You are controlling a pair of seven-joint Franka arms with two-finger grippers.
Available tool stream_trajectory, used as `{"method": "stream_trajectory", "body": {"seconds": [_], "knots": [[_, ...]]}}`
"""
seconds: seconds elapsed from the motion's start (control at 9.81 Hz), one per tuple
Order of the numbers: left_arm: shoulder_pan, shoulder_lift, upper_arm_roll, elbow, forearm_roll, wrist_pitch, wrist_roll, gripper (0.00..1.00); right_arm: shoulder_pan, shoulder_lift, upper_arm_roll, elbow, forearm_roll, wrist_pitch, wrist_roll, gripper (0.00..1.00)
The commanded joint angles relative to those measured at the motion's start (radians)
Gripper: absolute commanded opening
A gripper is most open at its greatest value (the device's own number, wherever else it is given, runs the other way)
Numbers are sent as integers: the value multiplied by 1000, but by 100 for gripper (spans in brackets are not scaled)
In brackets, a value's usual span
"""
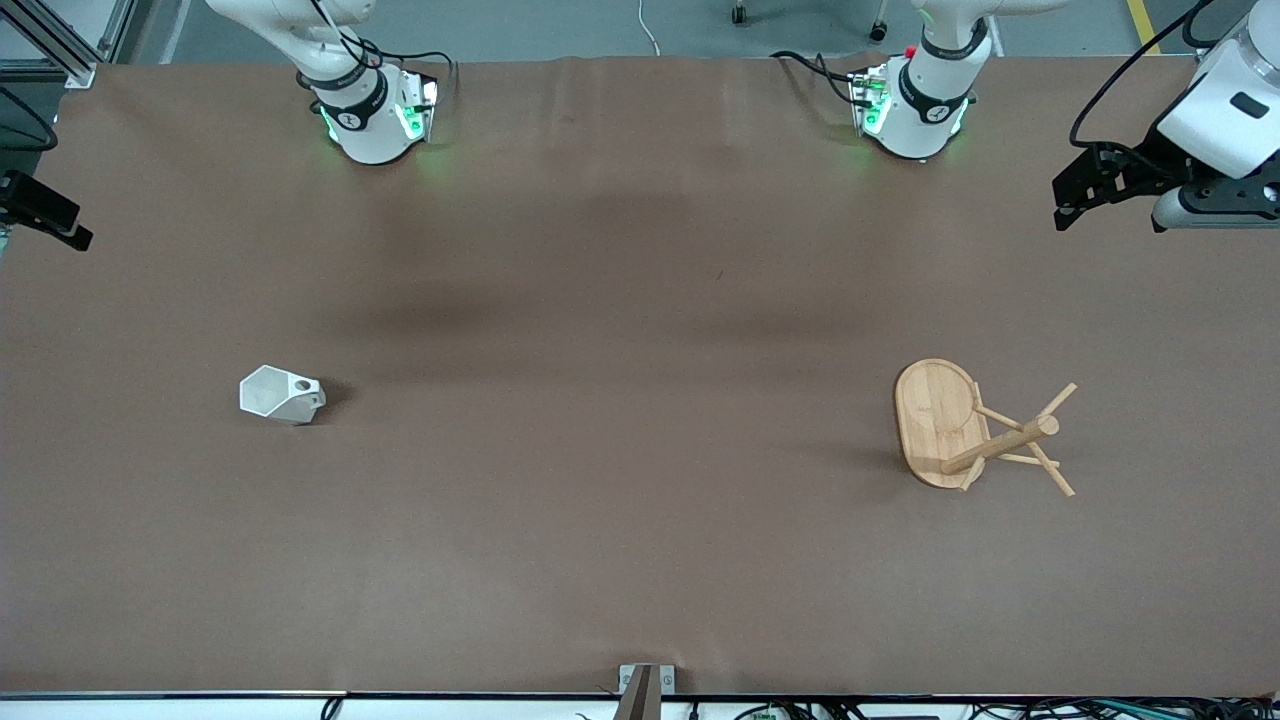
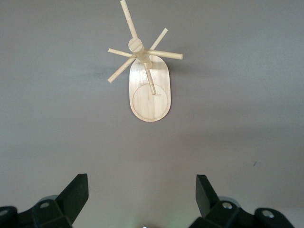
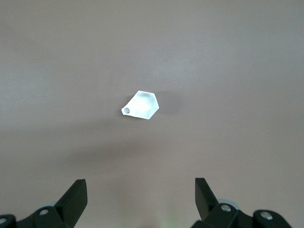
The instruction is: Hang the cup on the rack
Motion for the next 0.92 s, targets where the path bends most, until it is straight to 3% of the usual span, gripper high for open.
{"method": "stream_trajectory", "body": {"seconds": [0.0,0.2,0.41,0.61,0.82], "knots": [[1,23,2,-1,-14,-19,15,100,-12,-25,5,-30,0,15,-5,100],[3,28,3,1,-15,-19,17,100,-14,16,3,-43,-1,17,-14,100],[0,29,3,-1,-15,-20,17,100,-14,121,5,-44,-1,47,-20,100],[0,31,2,-1,-15,-20,18,100,-32,188,5,-99,0,162,-73,100],[-3,31,2,-1,-15,-20,18,100,-47,208,5,-223,0,335,-135,100]]}}
